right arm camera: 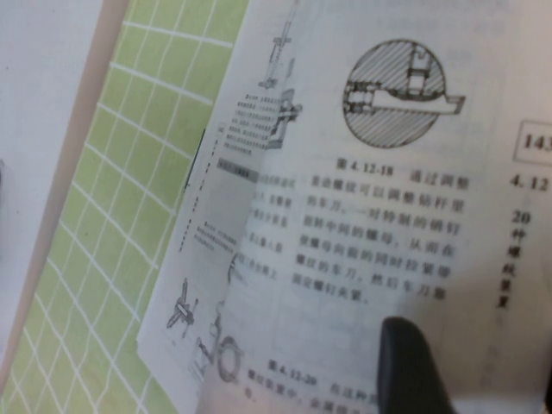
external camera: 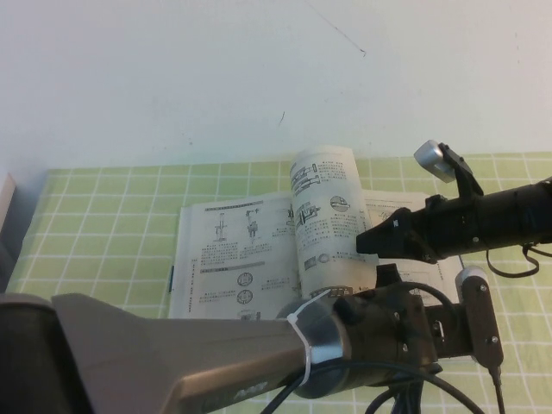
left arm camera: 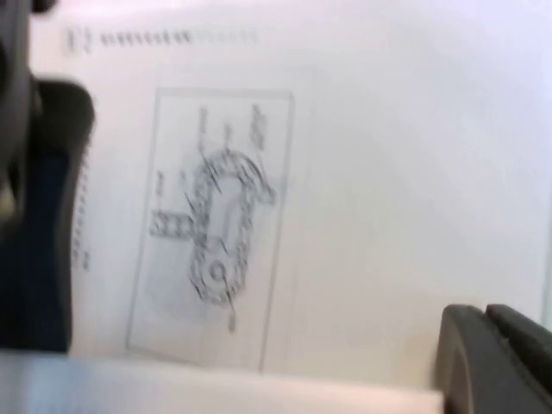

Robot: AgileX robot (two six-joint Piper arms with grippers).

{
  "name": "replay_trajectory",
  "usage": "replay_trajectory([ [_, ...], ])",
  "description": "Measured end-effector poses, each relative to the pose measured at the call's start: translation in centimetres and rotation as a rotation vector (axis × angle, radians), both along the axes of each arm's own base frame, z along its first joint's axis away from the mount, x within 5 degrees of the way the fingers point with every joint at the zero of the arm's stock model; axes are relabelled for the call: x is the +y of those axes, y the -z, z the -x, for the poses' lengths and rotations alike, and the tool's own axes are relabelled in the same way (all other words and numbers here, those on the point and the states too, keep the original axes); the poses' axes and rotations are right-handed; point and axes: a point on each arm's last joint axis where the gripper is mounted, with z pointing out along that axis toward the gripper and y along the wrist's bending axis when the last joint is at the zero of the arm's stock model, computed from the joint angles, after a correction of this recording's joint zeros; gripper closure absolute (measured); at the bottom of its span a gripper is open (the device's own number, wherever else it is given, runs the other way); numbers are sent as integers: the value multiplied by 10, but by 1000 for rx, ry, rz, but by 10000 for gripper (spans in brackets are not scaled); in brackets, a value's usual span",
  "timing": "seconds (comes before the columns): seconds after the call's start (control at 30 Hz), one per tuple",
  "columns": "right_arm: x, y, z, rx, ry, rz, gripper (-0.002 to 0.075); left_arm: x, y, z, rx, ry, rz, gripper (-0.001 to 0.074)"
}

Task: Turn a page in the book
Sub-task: Open the closed book

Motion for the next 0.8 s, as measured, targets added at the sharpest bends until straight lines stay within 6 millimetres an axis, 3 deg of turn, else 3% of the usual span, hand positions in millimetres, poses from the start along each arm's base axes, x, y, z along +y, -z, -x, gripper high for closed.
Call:
replay_trajectory([
  [0.33, 0, -1, 0, 0, -6, -6, 401, -5, 17, -7, -12, 13, 16, 738],
  [0.8, 1, -1, 0, -36, -30, 4, 402, 1, 18, -16, 15, -44, 28, 738],
])
